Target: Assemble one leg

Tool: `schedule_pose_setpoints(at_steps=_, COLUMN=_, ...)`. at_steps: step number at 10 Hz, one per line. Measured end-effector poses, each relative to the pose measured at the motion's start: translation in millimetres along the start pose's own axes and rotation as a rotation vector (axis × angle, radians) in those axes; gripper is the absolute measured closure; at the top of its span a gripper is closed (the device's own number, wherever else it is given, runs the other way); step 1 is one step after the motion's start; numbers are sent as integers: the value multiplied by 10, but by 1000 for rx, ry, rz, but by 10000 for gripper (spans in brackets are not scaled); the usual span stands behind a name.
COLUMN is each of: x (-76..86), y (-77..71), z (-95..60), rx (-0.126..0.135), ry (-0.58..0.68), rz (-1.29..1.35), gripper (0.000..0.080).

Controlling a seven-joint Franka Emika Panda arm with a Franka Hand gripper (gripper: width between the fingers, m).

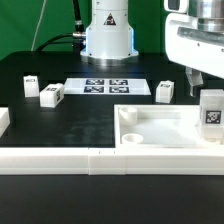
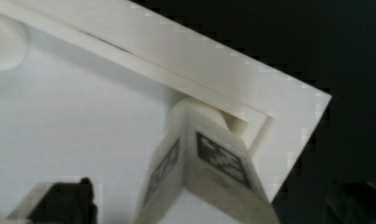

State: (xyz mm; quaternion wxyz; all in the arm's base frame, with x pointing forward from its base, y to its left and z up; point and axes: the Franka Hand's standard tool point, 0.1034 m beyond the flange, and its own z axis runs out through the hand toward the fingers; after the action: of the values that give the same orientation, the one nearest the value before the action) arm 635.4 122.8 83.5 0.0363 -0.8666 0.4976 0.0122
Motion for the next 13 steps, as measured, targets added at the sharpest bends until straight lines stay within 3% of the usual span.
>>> schedule_pose_setpoints(at_steps=6, x=13, y=0, z=-3, rx=-4, ry=6, rz=-650, gripper=151)
schedule_pose_setpoints(at_steps=9, x=31, y=9, z=-3, rx=-7, ry=9, rz=-798, gripper=151)
schedule_pose_setpoints(at_steps=10, x=30, y=8, z=-3, rx=-7, ry=9, rz=-794, gripper=245)
schedule_pose_setpoints(at_steps=11, x=31, y=9, z=-3, rx=-7, ry=9, rz=-794, gripper=245)
schedule_pose_setpoints(at_steps=12, x=32, y=9, z=-3, rx=-7, ry=9, rz=-794, gripper=430)
schedule_pose_setpoints(at_steps=13, x=34, y=10, z=-3, rx=-7, ry=9, rz=-787, gripper=508)
